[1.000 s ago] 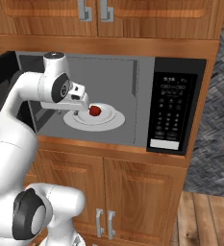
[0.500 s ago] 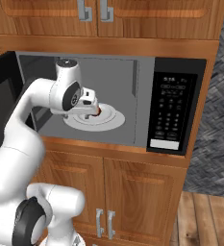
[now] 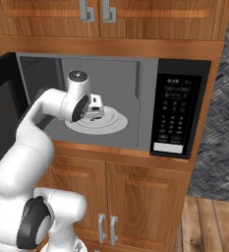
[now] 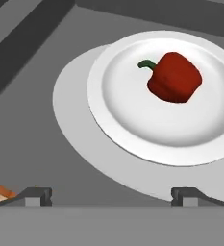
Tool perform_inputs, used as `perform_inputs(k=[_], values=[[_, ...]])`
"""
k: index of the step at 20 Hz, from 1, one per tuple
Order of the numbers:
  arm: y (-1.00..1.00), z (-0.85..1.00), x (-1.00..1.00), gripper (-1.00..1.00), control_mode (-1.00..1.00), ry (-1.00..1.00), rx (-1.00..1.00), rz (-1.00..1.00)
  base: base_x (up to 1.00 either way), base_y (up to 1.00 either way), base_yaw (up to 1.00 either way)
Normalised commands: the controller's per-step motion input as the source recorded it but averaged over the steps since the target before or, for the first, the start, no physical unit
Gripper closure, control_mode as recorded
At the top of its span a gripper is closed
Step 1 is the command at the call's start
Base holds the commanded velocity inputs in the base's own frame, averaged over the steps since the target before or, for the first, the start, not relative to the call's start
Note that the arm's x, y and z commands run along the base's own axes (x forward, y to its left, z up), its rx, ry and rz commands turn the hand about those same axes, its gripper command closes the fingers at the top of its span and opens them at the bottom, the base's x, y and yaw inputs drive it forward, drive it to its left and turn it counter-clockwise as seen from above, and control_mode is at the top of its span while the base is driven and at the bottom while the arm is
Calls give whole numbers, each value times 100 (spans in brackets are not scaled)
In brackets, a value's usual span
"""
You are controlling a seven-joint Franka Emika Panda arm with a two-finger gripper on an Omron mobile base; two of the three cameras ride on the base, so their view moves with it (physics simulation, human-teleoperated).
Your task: Pick the bell pepper from the microwave and place it on plate located on the counter.
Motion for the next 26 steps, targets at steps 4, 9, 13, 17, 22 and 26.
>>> perform_inputs(k=[4,9,13,17,22,26], values=[[-14,0,55,-100,-100,-11,6,12,0,0,0],[-2,0,75,-100,-100,0,6,4,0,0,0],[-2,-8,73,-100,-100,0,1,0,0,0,0],[-17,-18,41,-100,-100,0,0,0,0,0,0],[-9,-23,39,-100,-100,0,0,0,0,0,0],[-1,-21,26,-100,-100,0,0,0,0,0,0]])
